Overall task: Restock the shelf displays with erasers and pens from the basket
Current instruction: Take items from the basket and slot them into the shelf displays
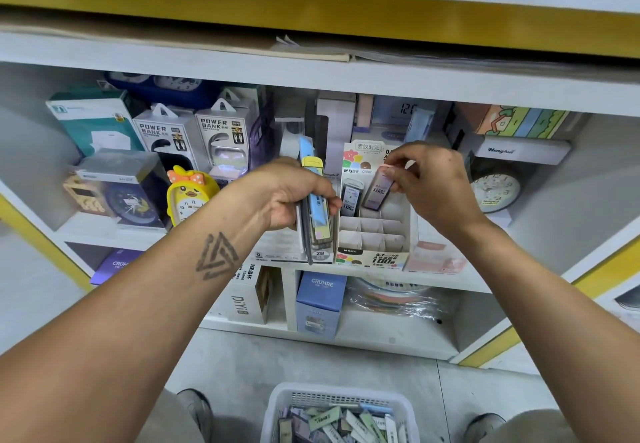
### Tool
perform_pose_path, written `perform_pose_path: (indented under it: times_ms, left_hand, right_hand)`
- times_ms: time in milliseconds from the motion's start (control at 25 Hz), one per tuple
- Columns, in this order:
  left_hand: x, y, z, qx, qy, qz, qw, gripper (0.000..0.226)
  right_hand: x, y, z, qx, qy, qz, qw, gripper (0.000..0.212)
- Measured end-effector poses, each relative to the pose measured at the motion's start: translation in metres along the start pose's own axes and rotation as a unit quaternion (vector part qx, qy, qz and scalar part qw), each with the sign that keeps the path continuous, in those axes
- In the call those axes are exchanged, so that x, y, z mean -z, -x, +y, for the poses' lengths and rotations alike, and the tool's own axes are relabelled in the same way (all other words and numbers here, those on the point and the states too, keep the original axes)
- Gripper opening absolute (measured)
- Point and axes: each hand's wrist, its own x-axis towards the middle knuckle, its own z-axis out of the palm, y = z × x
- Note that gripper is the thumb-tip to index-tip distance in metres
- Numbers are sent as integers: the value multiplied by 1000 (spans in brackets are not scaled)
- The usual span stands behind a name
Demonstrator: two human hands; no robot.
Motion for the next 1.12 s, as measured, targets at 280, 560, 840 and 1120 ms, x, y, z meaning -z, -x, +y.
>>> perform_pose_path:
  times_ms: [280,560,840,1120]
  left_hand:
    - [1,-1,-1,1,-15,-5,1000,15]
    - [-1,-1,-2,6,-15,-13,1000,12]
    - [-4,1,-4,-3,10,-87,996,10]
    - [-29,1,-7,-14,33,-167,985,30]
  right_hand:
    - [-20,13,6,79,81,-48,992,12]
    - [-33,17,-9,128,165,-63,976,32]
    - [-26,16,-20,-49,-118,-74,989,18]
    - [-2,18,-36,-214,-384,-118,890,17]
